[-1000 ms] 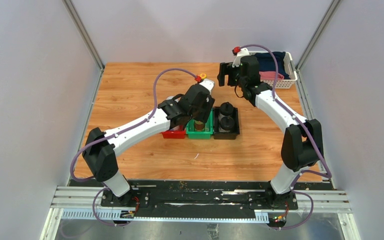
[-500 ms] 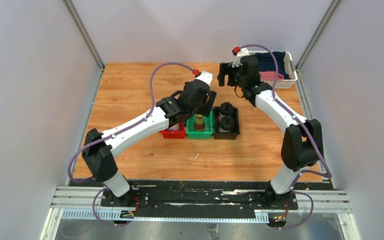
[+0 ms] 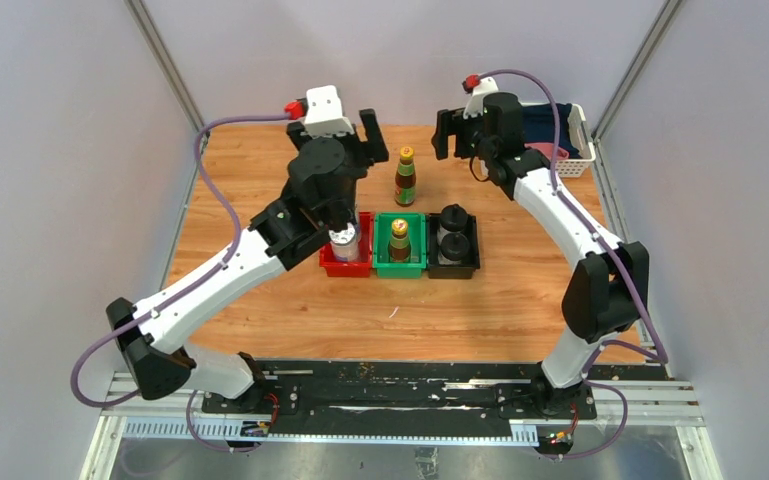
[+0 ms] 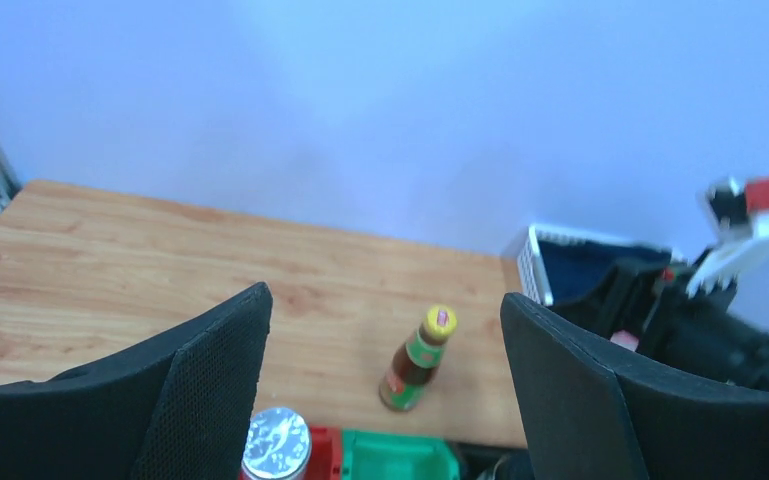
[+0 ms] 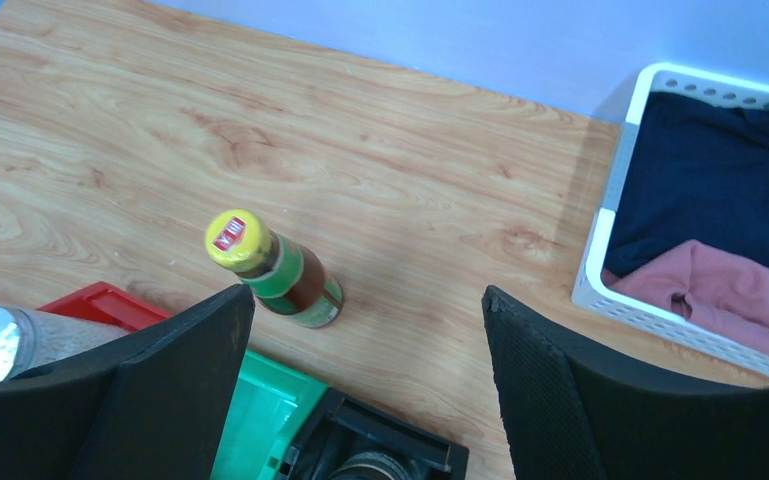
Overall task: Organize the condiment bottles
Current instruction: Pick up the bottle from the center of the board.
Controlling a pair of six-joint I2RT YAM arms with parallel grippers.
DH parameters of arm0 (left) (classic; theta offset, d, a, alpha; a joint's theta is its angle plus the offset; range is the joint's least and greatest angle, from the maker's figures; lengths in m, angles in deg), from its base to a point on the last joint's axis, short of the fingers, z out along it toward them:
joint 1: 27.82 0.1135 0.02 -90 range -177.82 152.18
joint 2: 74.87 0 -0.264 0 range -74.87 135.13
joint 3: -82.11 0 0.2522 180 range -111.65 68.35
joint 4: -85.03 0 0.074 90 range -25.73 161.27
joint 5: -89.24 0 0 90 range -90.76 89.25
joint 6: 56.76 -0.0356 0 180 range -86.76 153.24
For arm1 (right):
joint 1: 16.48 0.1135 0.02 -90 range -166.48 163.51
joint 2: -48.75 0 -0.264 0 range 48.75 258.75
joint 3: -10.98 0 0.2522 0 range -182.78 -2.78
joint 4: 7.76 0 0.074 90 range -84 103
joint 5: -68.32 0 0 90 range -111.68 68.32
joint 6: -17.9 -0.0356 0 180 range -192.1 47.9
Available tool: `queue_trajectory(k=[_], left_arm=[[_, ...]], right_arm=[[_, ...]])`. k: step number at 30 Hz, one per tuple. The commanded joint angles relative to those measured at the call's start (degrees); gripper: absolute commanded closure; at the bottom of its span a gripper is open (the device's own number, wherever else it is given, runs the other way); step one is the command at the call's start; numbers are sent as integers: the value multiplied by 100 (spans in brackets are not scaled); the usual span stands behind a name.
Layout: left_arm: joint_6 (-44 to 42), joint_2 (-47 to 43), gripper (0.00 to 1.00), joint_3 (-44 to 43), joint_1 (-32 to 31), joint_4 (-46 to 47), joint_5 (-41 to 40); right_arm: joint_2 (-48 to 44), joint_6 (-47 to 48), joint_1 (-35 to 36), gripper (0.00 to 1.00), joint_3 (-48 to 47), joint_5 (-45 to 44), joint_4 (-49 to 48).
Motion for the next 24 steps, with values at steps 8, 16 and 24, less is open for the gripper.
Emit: queue_trajectory(k=[8, 16, 24], left_arm=[[175, -255, 13, 192, 618, 1203, -616], [115, 18, 14, -44, 821, 1322, -449], [158, 151, 13, -24, 913, 1351, -308]], right_arm=[[608, 102, 459, 12, -890, 202, 663], [1129, 183, 673, 12, -1449, 129, 860], [1458, 279, 815, 12, -1728, 91, 972]])
